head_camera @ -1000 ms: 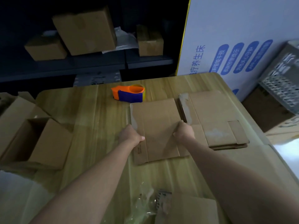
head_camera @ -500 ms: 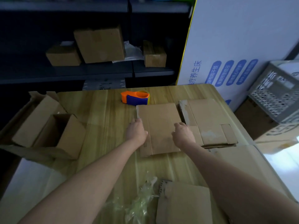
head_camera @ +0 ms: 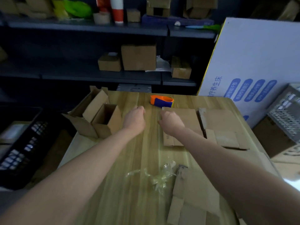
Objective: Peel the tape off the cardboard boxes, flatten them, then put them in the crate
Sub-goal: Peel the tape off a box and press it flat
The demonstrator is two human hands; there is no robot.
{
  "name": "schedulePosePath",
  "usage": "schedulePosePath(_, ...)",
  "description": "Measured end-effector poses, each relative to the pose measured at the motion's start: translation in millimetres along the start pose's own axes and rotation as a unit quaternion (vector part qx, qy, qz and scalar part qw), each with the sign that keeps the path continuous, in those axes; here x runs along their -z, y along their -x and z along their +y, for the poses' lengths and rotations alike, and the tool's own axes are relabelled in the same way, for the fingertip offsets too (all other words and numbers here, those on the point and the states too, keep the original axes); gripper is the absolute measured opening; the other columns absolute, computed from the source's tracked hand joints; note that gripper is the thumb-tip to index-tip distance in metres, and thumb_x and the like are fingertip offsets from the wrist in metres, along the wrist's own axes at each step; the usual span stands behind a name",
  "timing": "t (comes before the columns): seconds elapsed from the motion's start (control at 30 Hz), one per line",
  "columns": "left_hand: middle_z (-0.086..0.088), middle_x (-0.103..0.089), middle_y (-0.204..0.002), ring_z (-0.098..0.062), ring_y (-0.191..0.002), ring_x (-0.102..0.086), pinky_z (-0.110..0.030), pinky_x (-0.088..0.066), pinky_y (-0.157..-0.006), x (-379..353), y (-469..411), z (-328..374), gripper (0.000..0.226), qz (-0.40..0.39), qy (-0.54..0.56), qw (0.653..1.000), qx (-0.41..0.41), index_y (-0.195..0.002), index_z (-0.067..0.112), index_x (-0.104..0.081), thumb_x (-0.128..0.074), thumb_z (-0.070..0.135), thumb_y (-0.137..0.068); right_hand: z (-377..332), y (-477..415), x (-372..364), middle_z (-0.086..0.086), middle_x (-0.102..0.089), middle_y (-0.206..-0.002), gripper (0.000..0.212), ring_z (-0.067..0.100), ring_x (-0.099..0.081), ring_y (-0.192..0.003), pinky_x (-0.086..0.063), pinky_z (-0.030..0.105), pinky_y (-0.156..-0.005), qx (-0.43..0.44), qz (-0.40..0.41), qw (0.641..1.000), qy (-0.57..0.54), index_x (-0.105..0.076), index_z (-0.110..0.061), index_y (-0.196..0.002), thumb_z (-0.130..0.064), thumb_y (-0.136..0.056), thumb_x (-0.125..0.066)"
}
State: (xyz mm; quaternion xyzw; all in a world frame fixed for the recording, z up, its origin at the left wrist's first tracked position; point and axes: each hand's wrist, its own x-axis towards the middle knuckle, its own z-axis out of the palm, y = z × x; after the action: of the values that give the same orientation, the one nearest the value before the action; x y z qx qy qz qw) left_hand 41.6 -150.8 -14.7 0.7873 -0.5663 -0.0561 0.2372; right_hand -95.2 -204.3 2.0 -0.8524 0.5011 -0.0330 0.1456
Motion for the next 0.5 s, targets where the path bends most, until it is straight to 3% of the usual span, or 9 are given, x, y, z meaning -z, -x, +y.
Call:
schedulePosePath(0.17, -0.004, -0.057, -0.101, -0.016, -0.087, -0.053, -0.032, -0.049, -0.080, 40.9, 14.1, -77.0, 0.014, 0.021, -0.015, 1.000, -0.001, -0.098, 0.015, -0.059, -0.060, 0.009, -0.086, -87.0, -14.3, -27.0, 0.015, -0.052, -0.130, 0.042, 0.030, -0.053, -0.115, -0.050, 0.040, -0.090, 0.046, -0.014, 0.999, -0.022, -0.047, -0.013, -0.134, -0.025, -0.094, -0.054)
schedulePosePath(0.3, -0.001, -0.057, -0.104, -0.010, -0.083, -0.051, -0.025, -0.046, -0.073, 62.1, 19.9, -140.3, 0.016, 0.021, -0.003, 0.999, 0.039, -0.102, 0.018, -0.059, -0.062, 0.014, -0.086, -147.6, -30.3, -64.5, 0.013, -0.050, -0.133, 0.044, 0.028, -0.052, -0.117, -0.050, 0.041, -0.093, 0.083, -0.036, 0.995, -0.042, -0.045, -0.017, -0.135, -0.020, -0.092, -0.055)
schedulePosePath(0.43, -0.003, -0.055, -0.108, -0.009, -0.084, -0.051, -0.026, -0.047, -0.077, 71.0, 23.6, -185.2, 0.017, -0.006, 0.005, 0.999, 0.034, -0.105, 0.016, -0.059, -0.060, 0.014, -0.088, -177.7, -52.7, -107.3, 0.009, -0.029, -0.150, 0.055, 0.031, -0.016, -0.141, -0.025, 0.049, -0.113, 0.109, -0.071, 0.991, 0.042, -0.038, -0.020, -0.142, -0.016, -0.090, -0.057)
schedulePosePath(0.5, -0.002, -0.055, -0.109, -0.009, -0.085, -0.052, -0.025, -0.047, -0.078, 70.3, 25.6, -198.3, 0.019, -0.023, 0.014, 0.999, 0.027, -0.108, 0.015, -0.059, -0.060, 0.015, -0.089, -183.0, -65.0, -127.2, 0.006, -0.013, -0.156, 0.061, 0.033, 0.002, -0.144, -0.013, 0.052, -0.113, 0.083, -0.087, 0.991, 0.058, -0.035, -0.023, -0.144, -0.014, -0.088, -0.059)
